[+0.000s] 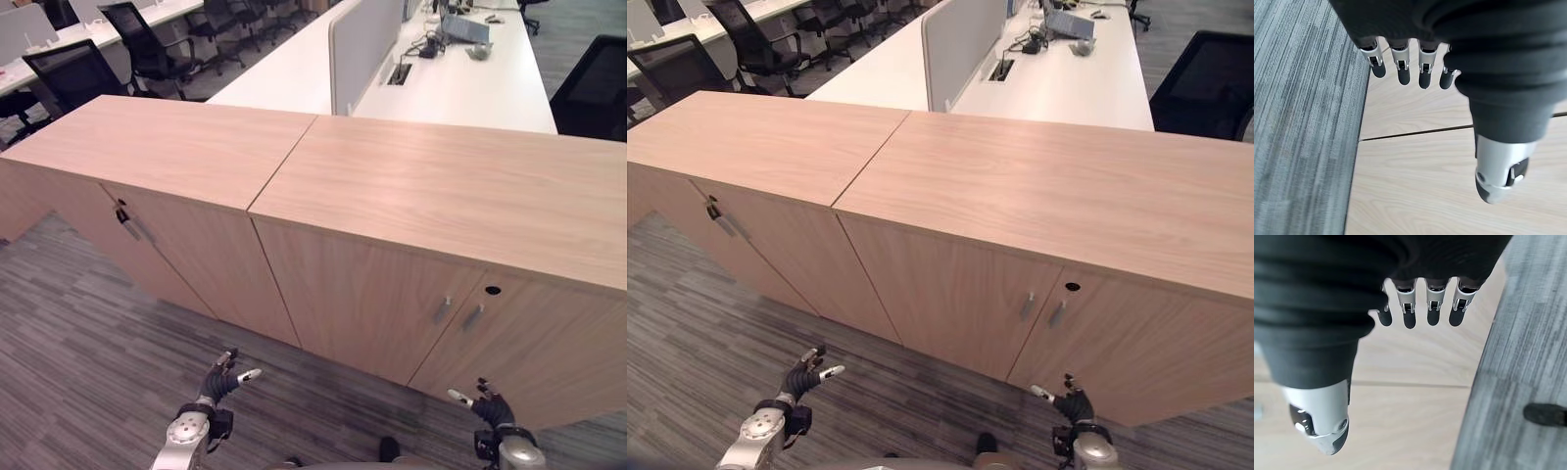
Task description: Put the empty folder in the office cabinet
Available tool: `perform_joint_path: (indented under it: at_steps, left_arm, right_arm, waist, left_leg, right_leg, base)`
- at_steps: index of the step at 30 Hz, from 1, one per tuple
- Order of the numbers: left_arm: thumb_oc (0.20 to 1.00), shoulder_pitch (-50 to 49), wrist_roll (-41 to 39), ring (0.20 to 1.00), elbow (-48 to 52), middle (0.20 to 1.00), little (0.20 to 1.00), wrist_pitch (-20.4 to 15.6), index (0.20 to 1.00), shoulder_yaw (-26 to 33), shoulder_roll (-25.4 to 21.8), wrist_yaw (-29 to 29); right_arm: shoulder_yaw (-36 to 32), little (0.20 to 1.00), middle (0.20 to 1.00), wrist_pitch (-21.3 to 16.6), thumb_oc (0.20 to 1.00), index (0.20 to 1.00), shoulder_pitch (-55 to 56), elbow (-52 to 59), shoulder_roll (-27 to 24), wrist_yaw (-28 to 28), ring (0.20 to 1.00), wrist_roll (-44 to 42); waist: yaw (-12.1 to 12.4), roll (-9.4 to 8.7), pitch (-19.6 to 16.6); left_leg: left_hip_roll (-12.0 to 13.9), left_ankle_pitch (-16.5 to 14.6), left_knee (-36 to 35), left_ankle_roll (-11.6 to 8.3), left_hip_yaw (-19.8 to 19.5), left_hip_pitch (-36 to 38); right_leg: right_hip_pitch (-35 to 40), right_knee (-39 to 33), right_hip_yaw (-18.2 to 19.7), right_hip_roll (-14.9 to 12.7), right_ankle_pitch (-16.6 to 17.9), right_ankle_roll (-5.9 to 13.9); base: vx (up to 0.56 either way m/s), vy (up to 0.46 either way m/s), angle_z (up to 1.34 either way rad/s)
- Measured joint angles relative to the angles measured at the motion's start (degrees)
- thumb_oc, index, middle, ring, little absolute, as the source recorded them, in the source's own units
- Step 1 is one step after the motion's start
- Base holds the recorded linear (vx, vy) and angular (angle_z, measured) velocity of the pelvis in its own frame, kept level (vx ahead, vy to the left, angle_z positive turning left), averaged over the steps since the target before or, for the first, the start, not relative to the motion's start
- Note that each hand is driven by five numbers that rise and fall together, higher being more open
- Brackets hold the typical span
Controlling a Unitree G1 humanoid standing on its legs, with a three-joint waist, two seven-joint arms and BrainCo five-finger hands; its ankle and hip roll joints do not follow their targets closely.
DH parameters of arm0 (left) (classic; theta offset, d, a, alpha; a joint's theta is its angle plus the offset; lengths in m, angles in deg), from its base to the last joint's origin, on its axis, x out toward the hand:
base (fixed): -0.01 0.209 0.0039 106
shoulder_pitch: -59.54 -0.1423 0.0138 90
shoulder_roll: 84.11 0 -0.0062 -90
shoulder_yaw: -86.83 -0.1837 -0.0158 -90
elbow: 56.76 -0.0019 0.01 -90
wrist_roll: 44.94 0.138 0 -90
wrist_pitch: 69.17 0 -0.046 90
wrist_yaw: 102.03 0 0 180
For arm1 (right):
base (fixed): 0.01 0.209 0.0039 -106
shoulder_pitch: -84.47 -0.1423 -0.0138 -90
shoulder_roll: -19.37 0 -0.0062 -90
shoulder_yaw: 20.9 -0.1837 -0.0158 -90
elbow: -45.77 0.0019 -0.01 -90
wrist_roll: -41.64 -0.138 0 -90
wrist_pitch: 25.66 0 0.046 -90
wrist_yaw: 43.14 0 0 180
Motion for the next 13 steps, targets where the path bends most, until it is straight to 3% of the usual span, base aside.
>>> perform_joint_path:
  at_steps: [7, 13]
  left_arm:
    - [1.000, 0.6, 2.2, 1.000, -0.3, 1.000, 1.000, 0.1, 1.000, -0.3, -0.1, 0.0]
    - [1.000, 0.6, 2.4, 1.000, -0.3, 1.000, 1.000, 0.1, 1.000, -0.3, -0.1, 0.0]
  right_arm:
    - [0.2, 1.000, 1.000, 0.0, 1.000, 1.000, -0.3, 0.0, 1.0, 0.0, 1.000, -2.0]
    - [1.1, 1.000, 1.000, 0.2, 1.000, 1.000, -0.2, 0.1, 2.2, -0.2, 1.000, -1.9]
  waist:
    - [-0.5, 0.06, -0.2]
    - [-0.7, -1.30, -1.0]
  left_leg:
    - [-1.0, 0.0, -1.2, 0.66, 1.0, 0.9]
    - [-1.0, -0.1, -1.2, 0.78, 1.6, 1.1]
  right_leg:
    - [0.3, -1.1, 0.6, -0.9, 0.6, 0.84]
    - [0.9, -2.2, 0.9, -0.7, 1.0, 0.93]
  base:
    - [0.03, 0.049, -0.06]
    - [0.03, 0.017, -0.03]
